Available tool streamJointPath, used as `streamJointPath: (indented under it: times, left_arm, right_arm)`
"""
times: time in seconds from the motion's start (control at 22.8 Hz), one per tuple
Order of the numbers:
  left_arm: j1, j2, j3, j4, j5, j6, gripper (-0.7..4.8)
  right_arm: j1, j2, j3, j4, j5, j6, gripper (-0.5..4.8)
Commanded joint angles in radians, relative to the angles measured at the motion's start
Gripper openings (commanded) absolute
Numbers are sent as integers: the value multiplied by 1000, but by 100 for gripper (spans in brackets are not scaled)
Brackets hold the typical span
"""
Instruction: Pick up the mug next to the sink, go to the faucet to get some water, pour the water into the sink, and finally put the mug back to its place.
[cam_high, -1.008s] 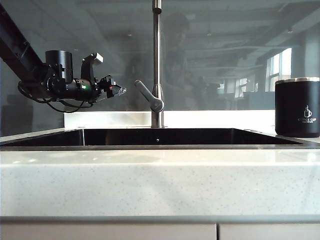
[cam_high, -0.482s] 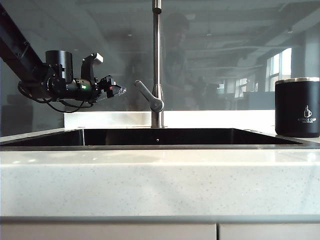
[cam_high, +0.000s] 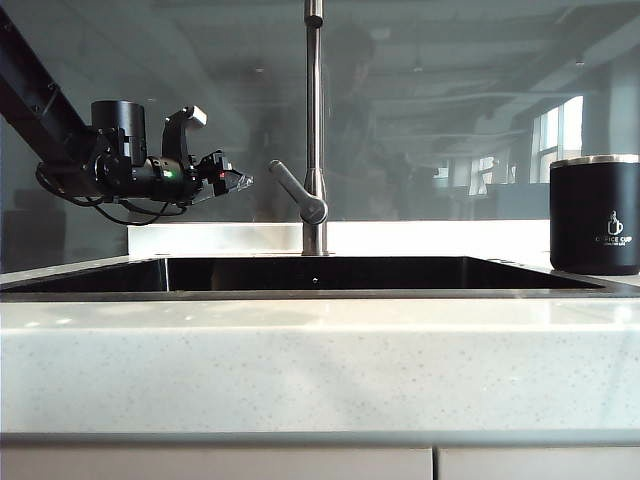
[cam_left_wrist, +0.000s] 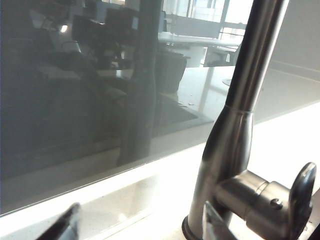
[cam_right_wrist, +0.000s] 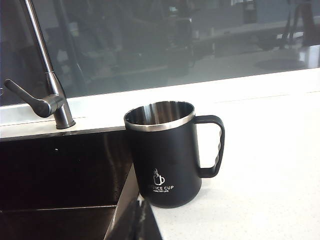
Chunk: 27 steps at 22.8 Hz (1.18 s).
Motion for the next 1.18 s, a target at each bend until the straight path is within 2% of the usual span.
streamJointPath:
  times: [0.04, 0.79, 0.88, 0.92, 1.01, 1.1, 1.18]
  left_arm:
    - [0, -7, 3, 8, 3, -3, 305]
    - [0, -8, 3, -8, 0, -3, 305]
    - [0, -17, 3, -15, -81, -3, 305]
    - [0, -36, 3, -31, -161, -3, 305]
    - [0, -74, 3, -67, -255, -3, 305]
    - [0, -129, 3, -140, -314, -3, 305]
    - [-1, -199, 3, -248, -327, -3, 305]
  right_arm:
    - [0, -2, -3, 17, 5, -3, -5]
    - [0, -2, -3, 17, 5, -3, -5]
    - [0, -2, -3, 17, 5, -3, -6]
    - [0, -2, -3, 17, 5, -3, -5]
    - [0, -2, -3, 17, 5, -3, -6]
    - [0, -2, -3, 17, 5, -3, -5]
    - [0, -2, -3, 17, 5, -3, -5]
